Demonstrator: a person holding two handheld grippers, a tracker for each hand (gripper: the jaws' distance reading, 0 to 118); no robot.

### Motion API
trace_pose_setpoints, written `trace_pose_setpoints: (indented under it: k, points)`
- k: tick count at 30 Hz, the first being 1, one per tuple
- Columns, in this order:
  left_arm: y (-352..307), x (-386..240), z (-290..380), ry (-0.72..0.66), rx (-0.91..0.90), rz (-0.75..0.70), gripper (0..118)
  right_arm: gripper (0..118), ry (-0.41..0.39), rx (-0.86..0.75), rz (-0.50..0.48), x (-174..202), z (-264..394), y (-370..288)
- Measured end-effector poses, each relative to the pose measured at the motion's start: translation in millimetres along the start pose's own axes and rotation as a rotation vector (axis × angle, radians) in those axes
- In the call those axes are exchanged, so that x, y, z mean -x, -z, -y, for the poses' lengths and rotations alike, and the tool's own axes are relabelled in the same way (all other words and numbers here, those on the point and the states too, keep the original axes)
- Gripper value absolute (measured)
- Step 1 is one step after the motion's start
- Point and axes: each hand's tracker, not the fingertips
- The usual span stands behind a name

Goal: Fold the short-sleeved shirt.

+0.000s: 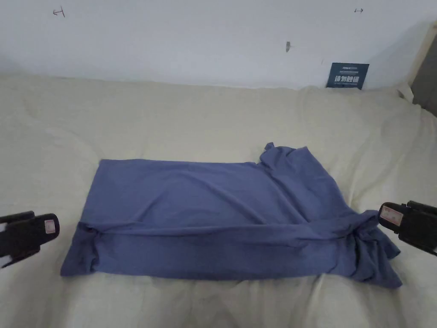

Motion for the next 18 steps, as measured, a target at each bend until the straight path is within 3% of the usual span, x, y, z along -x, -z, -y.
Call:
trace_pose_setpoints:
  k: [2,7,10,12,14,15,17,18]
  points:
    - [-9,4,11,-0.029,0.004,0.016,0,0,0.007,0.004,-0.054,8,11,-10]
    - [-4,13,-6,0.004,0.065,-0.099,0,0,-0.024,0.020,-0.064,27,15,-21]
    - [40,21,-34,-0.004,0.321,-0.153,0,0,-0.066,0.039,-0.068,23,12,-15]
    - [82,33,-48,-0.074,0.472,0.015,0,0,-0.071,0.049,-0.089,23,11,-12]
    - [116,38,-50,-0.114,0.608,-0.040,10,0,-0.052,0.066,-0.116,21,12,-9]
    - [129,37,-53,-0.063,0.618,-0.085,10,0,-0.042,0.086,-0.129,20,12,-5]
    - [150,40,-51,-0.019,0.640,-0.147,88,0,-0.044,0.101,-0.128,27,16,-4]
    - [158,43,-47,-0.013,0.671,-0.177,118,0,-0.040,0.112,-0.126,27,18,-2]
